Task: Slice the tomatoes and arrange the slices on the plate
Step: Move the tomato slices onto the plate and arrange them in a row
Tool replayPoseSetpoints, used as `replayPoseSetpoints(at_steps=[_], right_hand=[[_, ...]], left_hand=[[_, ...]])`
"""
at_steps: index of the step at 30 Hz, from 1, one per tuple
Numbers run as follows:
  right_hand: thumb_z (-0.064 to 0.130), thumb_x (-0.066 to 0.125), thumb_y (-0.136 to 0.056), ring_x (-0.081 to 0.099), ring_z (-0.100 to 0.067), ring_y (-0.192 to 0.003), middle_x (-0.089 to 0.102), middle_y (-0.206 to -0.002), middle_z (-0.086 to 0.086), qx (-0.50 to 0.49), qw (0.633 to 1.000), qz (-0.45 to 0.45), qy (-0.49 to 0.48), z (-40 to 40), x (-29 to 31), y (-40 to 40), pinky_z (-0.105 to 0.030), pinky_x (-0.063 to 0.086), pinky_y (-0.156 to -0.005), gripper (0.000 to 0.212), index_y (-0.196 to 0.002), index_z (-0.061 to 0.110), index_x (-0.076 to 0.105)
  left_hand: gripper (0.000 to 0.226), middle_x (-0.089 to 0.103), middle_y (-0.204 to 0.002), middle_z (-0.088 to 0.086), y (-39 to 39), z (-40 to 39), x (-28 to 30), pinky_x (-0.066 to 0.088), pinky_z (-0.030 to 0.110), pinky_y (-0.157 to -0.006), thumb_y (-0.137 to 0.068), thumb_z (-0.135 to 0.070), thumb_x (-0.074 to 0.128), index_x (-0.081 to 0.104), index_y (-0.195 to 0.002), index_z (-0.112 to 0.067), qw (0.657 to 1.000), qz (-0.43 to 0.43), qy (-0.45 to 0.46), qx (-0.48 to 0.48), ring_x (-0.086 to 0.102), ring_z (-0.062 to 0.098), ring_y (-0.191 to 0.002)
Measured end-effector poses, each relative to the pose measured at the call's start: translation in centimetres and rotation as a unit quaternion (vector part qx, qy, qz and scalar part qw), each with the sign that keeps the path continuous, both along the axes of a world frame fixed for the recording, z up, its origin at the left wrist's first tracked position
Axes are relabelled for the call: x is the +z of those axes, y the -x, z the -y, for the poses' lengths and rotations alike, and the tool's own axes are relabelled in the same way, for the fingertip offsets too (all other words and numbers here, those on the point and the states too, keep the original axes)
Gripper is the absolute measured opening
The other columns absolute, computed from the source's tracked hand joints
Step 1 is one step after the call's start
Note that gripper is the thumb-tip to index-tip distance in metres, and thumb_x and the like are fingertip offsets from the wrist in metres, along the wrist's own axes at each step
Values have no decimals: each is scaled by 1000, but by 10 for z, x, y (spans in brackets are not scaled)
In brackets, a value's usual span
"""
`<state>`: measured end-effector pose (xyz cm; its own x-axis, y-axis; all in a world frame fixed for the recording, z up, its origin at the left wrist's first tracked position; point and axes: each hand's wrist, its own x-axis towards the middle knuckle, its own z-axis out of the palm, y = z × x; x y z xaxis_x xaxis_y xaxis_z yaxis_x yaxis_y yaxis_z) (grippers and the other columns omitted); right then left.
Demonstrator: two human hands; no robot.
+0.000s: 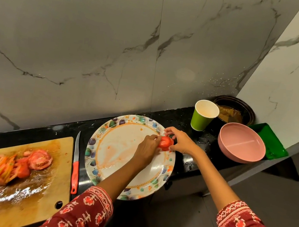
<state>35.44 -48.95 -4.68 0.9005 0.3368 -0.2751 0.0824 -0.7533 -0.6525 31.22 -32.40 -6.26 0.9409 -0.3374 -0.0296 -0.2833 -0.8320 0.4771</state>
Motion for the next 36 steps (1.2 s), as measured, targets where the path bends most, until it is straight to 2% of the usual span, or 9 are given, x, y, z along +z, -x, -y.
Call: replayPoseSetpoints(at_steps=[6, 8, 12, 14, 18, 23, 28, 31, 36], right_hand=[[1, 60, -82, 60, -18, -74, 62, -87, -8, -197, 975, 30, -100, 7, -1, -1, -24, 53, -57, 23, -104, 10, 59], [1, 56, -82, 61, -17, -73, 62, -80, -7, -200, 975, 12, -93, 7, -3, -3, -22, 51, -50, 18, -96, 11, 60], [0, 52, -82, 59, -16, -73, 59, -79, -2, -190, 979, 3, -69, 5, -7, -2, -24, 54, -53, 19, -94, 9, 64], [2, 49, -83, 59, -18, -77, 59, -82, -1, -216, 974, 35, -55, 4, -8, -3, -33, 55, -64, 21, -95, 10, 64], [1, 51, -85, 51, -15, -66, 54, -71, 5, -254, 956, 124, -78, -4, -4, -4, -30, 46, -67, 18, -98, 4, 63], [5, 57, -88, 54, -13, -72, 59, -84, -2, -181, 960, 177, -121, -45, 10, 6, -16, 44, -61, 14, -101, 3, 63], [4, 57, -87, 54, -13, -71, 61, -87, -2, -94, 969, 164, -159, -119, 1, 15, -17, 44, -64, 13, -99, 3, 63], [7, 58, -88, 55, -13, -73, 61, -88, 0, -31, 975, 153, -156, -170, 0, 22, -5, 40, -63, 15, -101, 4, 64], [5, 59, -85, 59, -16, -70, 65, -87, -8, 70, 973, 136, -175, -253, 9, 32, -21, 46, -64, 15, -100, 5, 63]], left_hand=[[51, 53, -128, 15, -1, 4, -4, 38, 24, -92, -90, -22, 58, 40, -136, -9, 999, -13, 42, 28, 48, 25, -114], [41, 57, -123, 15, -1, 4, -6, 36, 19, -87, -92, -20, 56, 48, -130, -7, 997, -11, 66, 43, 51, 24, -110], [36, 59, -119, 14, -3, 4, -9, 37, 20, -87, -90, -18, 57, 53, -124, -6, 994, -18, 92, 56, 53, 24, -107], [50, 57, -125, 14, -1, 1, -7, 40, 27, -95, -86, -16, 63, 46, -132, -4, 990, -35, 117, 67, 52, 25, -112], [56, 53, -132, 14, 4, -20, -3, 44, 39, -101, -86, -17, 65, 43, -136, -6, 985, -28, 133, 103, 53, 28, -115], [42, 58, -128, 13, 21, -77, 4, 51, 36, -93, -88, -13, 61, 53, -129, -8, 973, 25, 160, 166, 58, 25, -109], [36, 64, -115, 17, 53, -158, 19, 53, 27, -84, -84, -3, 64, 59, -120, 0, 951, 53, 178, 247, 64, 22, -96], [35, 65, -113, 16, 81, -215, 30, 50, 25, -82, -84, -3, 64, 60, -119, -1, 935, 78, 161, 307, 62, 18, -97], [35, 64, -115, 14, 128, -303, 47, 45, 27, -88, -86, -8, 62, 59, -120, -1, 901, 112, 117, 402, 60, 23, -105]])
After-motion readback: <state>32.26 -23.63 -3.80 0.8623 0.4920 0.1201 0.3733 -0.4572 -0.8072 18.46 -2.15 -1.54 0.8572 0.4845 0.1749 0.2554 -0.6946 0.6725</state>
